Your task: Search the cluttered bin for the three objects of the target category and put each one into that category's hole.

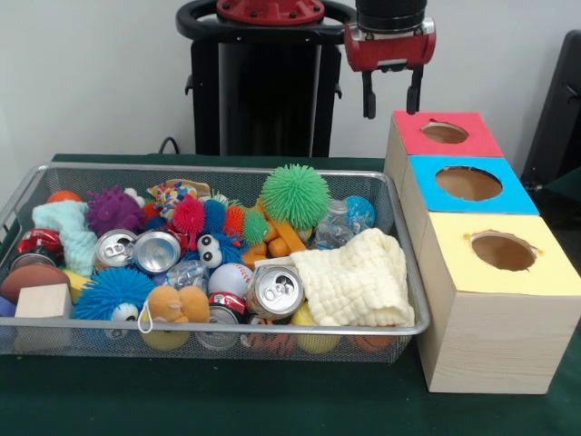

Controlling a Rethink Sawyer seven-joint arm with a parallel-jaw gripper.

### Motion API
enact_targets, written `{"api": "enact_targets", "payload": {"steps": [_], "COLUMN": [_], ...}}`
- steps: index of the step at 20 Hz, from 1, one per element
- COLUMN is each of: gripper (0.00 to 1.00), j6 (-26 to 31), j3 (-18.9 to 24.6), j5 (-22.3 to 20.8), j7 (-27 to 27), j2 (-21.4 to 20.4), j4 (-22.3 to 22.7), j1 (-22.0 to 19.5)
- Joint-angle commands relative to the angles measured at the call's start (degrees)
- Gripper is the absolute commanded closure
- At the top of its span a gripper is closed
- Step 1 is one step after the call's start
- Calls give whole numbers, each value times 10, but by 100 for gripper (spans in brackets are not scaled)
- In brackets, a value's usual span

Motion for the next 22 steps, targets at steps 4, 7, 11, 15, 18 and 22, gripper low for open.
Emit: {"api": "enact_targets", "payload": {"steps": [4,7,11,15,18,22], "gripper": [0,0,0,0,0,0], "j6": [-14,-5,-16,-31,-31,10], "j3": [25,18,50,45,14,5], "j5": [-31,-37,-33,-50,-65,-67], "j7": [19,20,14,17,31,29], "j2": [51,47,50,80,107,103], "j4": [-72,-89,-62,-87,-133,-170], "j1": [-39,-36,-50,-45,-28,-37]}}
